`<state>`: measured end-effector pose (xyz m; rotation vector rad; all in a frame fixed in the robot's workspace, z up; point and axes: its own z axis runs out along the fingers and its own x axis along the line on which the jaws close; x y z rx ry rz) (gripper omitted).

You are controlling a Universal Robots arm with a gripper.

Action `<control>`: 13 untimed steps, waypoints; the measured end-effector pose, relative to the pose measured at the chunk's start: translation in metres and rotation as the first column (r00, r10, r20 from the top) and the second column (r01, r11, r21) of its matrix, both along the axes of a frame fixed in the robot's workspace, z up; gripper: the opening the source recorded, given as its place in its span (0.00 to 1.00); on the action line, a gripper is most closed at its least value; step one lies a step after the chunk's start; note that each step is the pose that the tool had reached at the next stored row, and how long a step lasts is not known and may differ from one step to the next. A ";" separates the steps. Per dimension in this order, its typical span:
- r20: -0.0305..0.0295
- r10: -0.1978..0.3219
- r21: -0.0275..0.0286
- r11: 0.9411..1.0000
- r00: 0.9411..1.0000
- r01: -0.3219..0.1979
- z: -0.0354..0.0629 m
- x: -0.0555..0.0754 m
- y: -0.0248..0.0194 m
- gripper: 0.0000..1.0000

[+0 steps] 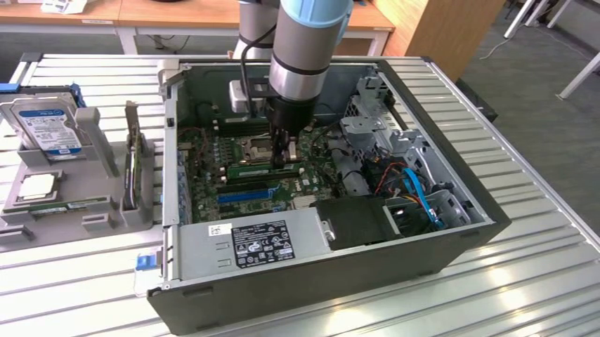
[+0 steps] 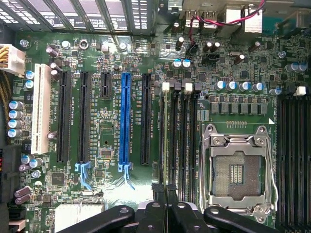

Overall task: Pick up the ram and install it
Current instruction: 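Insert the ram into the slot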

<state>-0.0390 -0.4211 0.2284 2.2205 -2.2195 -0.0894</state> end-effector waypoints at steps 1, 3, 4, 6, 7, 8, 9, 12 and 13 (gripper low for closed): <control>0.000 0.000 0.000 1.000 1.000 0.000 -0.0003 0.000 0.0000 0.11; 0.000 0.000 0.000 1.000 1.000 0.000 -0.0009 0.000 0.0000 0.11; 0.000 0.000 0.000 1.000 1.000 0.000 -0.0012 0.000 0.0000 0.11; 0.000 0.000 0.000 1.000 1.000 0.000 -0.0019 0.000 0.0001 0.11; 0.000 0.000 0.000 1.000 1.000 0.000 -0.0024 0.000 0.0000 0.11; 0.000 0.000 0.000 1.000 1.000 0.000 -0.0026 0.000 0.0000 0.11; 0.000 0.000 0.000 1.000 1.000 0.000 -0.0029 0.000 0.0000 0.11; 0.000 0.000 0.000 1.000 1.000 0.000 -0.0037 0.000 0.0001 0.11; 0.000 0.000 0.000 1.000 1.000 0.000 -0.0040 0.000 0.0001 0.11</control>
